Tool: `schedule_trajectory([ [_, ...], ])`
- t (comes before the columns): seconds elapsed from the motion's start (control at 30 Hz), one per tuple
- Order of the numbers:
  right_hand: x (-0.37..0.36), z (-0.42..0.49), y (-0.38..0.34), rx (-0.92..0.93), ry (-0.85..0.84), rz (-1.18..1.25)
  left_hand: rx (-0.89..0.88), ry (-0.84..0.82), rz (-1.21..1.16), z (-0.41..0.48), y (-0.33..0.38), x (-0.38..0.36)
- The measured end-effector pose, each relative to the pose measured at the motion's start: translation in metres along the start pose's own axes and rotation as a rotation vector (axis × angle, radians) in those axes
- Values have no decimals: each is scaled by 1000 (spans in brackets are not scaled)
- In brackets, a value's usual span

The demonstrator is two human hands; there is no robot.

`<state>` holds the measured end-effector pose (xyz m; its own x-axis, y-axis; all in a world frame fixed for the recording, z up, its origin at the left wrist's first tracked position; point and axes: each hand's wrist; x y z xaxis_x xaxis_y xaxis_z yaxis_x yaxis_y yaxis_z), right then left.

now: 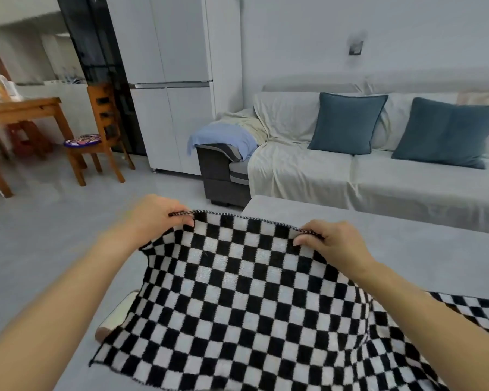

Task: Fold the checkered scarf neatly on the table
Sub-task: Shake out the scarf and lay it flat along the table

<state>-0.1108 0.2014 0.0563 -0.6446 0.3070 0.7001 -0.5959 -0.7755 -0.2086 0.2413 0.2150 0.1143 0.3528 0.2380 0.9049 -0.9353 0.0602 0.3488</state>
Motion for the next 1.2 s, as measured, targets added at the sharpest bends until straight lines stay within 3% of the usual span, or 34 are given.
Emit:
schedule_trajectory([
  [0.13,-54,-5,43,51,-110,-224,94,-208,169,50,-21,-73],
  [0.23,-99,-15,75,24,-202,-245,113,-264,288,78,-37,-135],
  [0.4,-156,-29,116,-110,-378,-302,142,-128,438,93,-31,-218],
  [0.5,-167,-48,133,-195,-406,-198,46,-38,380,83,-7,-255],
  [0.57,-160,-62,138,-208,-371,-160,29,-69,309,67,13,-271],
  [0.73,-98,-120,163,-303,-378,-130,135,-341,184,5,50,-306],
  [0.8,-62,-156,179,-398,-452,-165,190,-388,180,-13,53,-320],
  [0.93,-8,-230,207,-626,-713,-159,223,-351,269,-20,53,-336],
  [1.0,0,-250,211,-619,-780,-218,215,-323,283,-16,53,-339],
  [1.2,2,-258,221,-590,-803,-367,209,-304,344,0,41,-341],
])
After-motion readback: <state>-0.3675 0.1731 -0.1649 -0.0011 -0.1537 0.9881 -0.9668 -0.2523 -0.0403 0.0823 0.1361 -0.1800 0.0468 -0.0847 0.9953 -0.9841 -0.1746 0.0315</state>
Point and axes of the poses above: each hand's wrist, its own z-axis towards the middle knuckle, its own x-axis out of the back of the hand, y = z × x, and after that the axes turned 12 degrees about x, right-handed
